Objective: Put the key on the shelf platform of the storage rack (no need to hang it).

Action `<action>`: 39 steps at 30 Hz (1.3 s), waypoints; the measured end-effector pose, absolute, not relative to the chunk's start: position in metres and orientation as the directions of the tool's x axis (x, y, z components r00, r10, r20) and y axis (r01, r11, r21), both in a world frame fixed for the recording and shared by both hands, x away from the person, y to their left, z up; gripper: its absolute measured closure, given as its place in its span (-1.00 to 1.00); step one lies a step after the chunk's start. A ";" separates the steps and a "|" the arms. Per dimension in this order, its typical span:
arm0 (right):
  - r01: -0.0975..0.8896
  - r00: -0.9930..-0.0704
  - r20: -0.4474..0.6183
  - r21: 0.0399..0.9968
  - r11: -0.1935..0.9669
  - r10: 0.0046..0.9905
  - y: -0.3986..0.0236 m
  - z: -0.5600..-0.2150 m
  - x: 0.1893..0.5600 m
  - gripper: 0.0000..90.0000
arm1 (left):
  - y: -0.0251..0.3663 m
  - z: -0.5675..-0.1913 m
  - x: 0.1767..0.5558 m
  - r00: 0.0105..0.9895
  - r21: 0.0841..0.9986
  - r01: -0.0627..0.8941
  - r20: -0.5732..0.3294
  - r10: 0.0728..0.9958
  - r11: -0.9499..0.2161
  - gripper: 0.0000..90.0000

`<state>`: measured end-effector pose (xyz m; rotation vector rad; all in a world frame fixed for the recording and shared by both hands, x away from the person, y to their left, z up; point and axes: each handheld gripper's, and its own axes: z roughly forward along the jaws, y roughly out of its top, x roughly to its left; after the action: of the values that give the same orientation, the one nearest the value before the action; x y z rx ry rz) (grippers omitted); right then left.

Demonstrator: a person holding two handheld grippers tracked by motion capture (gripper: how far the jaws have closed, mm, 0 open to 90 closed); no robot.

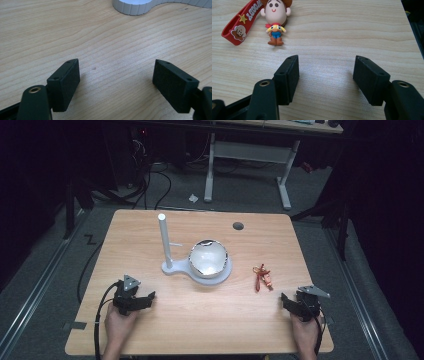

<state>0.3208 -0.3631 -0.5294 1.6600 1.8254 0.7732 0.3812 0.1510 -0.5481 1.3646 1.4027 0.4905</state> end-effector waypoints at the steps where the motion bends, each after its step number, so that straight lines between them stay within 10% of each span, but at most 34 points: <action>1: 0.680 -0.087 -0.018 0.729 0.072 0.996 -0.363 -0.529 0.321 -0.16 | 0.151 -0.548 0.381 0.223 0.852 0.454 -0.392 0.893 0.260 -0.51; 39: 0.696 -0.097 -0.005 0.715 0.072 0.995 -0.359 -0.527 0.322 -0.27 | 0.151 -0.548 0.381 0.223 0.852 0.454 -0.392 0.893 0.260 -0.51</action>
<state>0.3218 -0.3591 -0.5269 1.6738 1.8486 0.7722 0.3813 0.1510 -0.5480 1.3646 1.4028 0.4904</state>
